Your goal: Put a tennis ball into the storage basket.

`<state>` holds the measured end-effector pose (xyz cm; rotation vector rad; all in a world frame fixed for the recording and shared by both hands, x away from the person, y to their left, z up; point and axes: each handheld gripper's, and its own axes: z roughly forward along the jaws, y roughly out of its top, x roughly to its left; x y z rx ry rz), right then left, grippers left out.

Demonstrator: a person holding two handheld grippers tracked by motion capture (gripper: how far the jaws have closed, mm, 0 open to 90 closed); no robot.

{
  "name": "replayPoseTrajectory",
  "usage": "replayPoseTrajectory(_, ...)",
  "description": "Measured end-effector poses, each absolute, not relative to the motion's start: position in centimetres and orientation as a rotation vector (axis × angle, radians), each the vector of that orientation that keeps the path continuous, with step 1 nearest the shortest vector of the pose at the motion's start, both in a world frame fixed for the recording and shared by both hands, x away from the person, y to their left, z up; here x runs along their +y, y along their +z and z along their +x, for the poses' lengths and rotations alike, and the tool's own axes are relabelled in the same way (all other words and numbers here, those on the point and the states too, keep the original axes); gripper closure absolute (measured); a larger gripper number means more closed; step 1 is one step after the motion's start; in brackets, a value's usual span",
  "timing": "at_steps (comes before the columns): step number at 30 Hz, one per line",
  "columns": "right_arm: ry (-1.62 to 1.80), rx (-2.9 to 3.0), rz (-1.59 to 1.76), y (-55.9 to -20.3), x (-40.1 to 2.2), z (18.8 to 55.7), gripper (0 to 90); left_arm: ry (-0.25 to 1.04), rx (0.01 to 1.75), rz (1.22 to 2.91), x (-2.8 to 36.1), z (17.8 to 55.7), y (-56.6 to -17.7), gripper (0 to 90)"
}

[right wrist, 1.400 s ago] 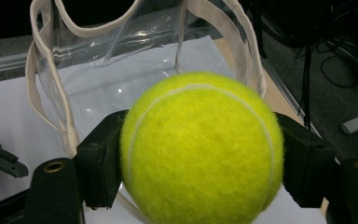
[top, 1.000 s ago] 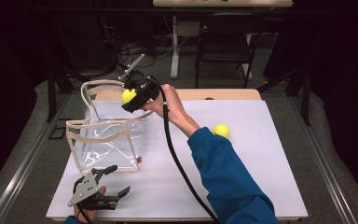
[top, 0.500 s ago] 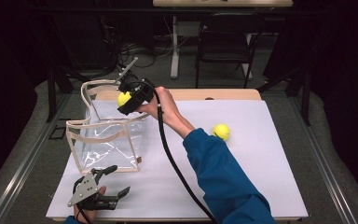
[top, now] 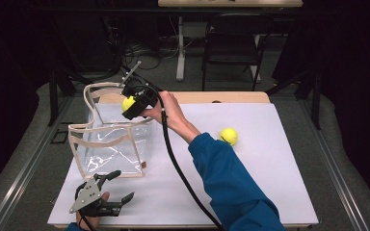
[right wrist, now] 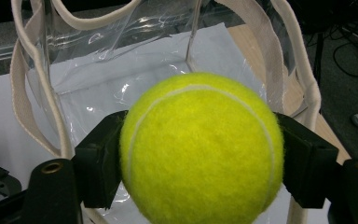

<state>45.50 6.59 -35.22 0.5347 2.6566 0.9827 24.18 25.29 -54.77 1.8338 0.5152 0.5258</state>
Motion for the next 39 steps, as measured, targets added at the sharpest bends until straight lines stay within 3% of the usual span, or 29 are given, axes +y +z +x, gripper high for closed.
replayPoseTrajectory(4,0.986,2.637,0.538,-35.2,6.6,45.4,15.9,0.527,0.517,1.829,25.3,24.2,-54.8,16.1)
replayPoseTrajectory(14,1.117,2.620,0.549,-33.8,4.0,44.8,5.4,0.528,0.515,1.831,25.3,24.2,-54.8,16.0)
replayPoseTrajectory(39,1.098,2.640,0.586,-35.3,-2.6,43.6,1.0,0.528,0.515,1.842,25.1,24.1,-54.8,16.1)
